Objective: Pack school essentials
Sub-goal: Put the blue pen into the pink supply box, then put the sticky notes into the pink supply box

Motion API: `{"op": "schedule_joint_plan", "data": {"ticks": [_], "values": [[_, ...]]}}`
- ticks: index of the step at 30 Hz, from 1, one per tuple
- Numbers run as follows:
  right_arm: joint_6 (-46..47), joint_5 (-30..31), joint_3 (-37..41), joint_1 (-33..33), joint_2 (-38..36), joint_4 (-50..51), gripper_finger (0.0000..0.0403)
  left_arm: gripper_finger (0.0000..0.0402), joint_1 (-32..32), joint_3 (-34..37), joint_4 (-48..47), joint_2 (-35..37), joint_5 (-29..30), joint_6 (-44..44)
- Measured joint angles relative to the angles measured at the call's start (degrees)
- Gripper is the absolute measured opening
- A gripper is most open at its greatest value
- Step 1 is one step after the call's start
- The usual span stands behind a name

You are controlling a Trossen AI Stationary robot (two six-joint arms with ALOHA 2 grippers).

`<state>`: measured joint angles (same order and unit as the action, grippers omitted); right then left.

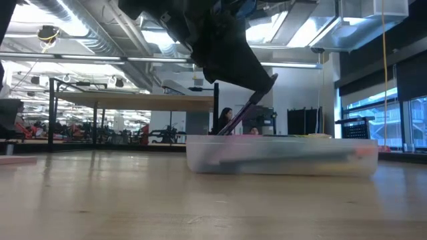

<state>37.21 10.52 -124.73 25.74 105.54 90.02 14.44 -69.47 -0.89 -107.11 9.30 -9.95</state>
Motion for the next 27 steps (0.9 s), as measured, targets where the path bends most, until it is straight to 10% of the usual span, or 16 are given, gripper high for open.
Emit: {"op": "schedule_joint_plan", "data": {"ticks": [15, 27], "values": [[0.0, 0.0, 0.0, 0.0, 0.0, 0.0, 0.0004, 0.0085, 0.0, 0.0, -0.4, 0.2, 0.0, -0.8], [0.0, 0.0, 0.0, 0.0, 0.0, 0.0, 0.0004, 0.0085, 0.3, 0.0, -26.9, 12.1, -1.9, -20.1]]}}
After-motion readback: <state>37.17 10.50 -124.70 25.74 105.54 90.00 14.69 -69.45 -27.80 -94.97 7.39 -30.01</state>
